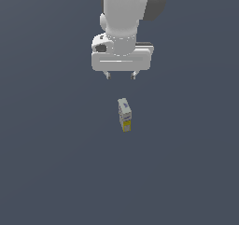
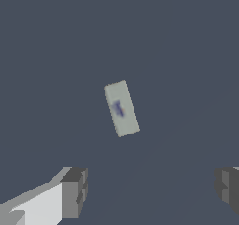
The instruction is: Pick up the object and move it to a goal position.
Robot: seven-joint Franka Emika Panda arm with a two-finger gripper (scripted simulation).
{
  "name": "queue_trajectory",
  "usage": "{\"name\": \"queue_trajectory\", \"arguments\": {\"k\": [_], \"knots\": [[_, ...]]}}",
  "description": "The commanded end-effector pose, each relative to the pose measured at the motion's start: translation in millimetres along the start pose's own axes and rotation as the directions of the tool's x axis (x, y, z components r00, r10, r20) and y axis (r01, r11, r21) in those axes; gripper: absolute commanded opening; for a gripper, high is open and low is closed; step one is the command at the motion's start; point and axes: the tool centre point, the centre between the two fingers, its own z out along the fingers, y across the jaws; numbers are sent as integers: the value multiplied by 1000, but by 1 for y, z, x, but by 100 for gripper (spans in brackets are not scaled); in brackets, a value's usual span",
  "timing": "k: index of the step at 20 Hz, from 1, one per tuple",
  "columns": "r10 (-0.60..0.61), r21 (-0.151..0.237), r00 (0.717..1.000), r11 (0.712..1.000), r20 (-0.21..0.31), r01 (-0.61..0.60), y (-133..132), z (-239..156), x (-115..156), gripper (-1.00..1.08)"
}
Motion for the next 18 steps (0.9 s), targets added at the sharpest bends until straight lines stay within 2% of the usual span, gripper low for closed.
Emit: {"name": "queue_trajectory", "arguments": {"k": [1, 9, 18], "knots": [[-8, 0, 1000, 1000, 0, 8, -1, 3, 1, 100], [-98, -5, 995, 995, -6, 98, -7, 34, 16, 100], [-251, -9, 968, 968, -17, 251, -18, 90, 36, 100]]}}
